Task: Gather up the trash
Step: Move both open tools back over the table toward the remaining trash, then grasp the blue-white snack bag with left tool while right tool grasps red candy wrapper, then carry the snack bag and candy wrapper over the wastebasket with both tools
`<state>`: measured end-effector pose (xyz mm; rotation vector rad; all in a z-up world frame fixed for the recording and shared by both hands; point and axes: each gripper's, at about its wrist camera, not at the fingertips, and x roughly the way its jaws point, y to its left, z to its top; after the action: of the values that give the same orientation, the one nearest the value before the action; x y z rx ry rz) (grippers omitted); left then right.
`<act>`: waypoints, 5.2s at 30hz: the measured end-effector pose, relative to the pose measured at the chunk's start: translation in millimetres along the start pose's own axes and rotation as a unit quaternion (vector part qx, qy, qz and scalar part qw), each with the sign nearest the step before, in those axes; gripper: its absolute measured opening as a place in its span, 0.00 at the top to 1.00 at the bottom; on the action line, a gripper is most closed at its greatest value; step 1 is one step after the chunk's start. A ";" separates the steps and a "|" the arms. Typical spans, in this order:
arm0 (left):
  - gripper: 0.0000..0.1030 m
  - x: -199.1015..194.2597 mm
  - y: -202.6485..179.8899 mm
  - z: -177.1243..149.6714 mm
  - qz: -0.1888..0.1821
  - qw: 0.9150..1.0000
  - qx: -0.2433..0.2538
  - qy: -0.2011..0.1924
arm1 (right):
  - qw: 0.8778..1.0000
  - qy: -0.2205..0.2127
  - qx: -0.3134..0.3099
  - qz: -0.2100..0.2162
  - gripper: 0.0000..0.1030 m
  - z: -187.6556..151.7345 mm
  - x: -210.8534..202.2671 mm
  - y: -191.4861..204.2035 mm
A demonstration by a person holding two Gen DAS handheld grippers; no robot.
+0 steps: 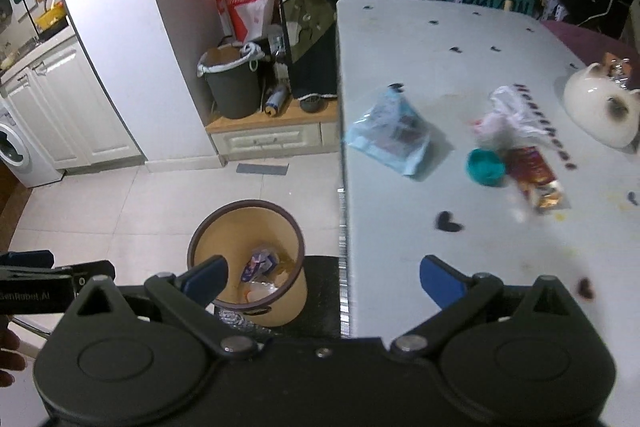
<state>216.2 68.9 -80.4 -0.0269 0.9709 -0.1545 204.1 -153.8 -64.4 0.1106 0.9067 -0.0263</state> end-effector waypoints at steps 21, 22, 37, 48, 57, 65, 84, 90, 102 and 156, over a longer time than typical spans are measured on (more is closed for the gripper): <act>0.00 -31.4 -166.9 -20.6 -0.035 0.997 0.042 -0.052 | 0.998 -0.044 0.029 -0.031 0.00 -30.9 -59.8 -157.0; 0.00 -29.6 -173.2 -17.8 -0.036 0.997 0.049 -0.052 | 0.998 -0.046 0.035 -0.035 0.00 -31.6 -59.7 -163.7; 0.00 65.2 -225.5 69.2 -0.084 0.992 0.087 -0.040 | 0.986 -0.073 0.120 -0.085 0.00 -23.3 -21.3 -228.6; 0.00 161.3 -231.8 143.8 -0.073 0.996 -0.054 -0.014 | 0.985 -0.069 0.131 -0.090 0.00 5.6 39.2 -244.6; 0.03 198.4 -223.3 153.5 -0.036 0.990 -0.135 0.013 | 0.991 -0.084 0.024 -0.099 0.00 36.8 97.7 -241.8; 0.17 214.4 -216.8 149.1 -0.024 0.985 -0.166 0.043 | 0.994 -0.019 -0.061 -0.087 0.00 45.3 149.8 -236.3; 0.50 203.4 -214.2 123.5 -0.059 0.993 -0.099 0.023 | 0.999 0.022 0.030 -0.039 0.49 26.1 146.9 -231.9; 0.52 181.9 -219.2 101.5 -0.064 0.997 -0.030 0.020 | 0.997 0.034 0.063 -0.039 0.51 13.9 130.3 -232.6; 0.52 119.6 -231.4 58.0 -0.072 0.993 0.093 -0.014 | 0.995 0.013 0.086 -0.039 0.51 -3.1 75.6 -225.0; 0.52 47.6 -57.9 16.0 -0.021 0.999 0.044 -0.020 | 1.000 0.002 0.016 -0.010 0.51 -6.0 42.9 -56.9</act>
<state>248.9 4.1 -105.1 0.0312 0.9227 -0.2343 221.9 -208.7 -106.7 0.1324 0.9112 -0.0595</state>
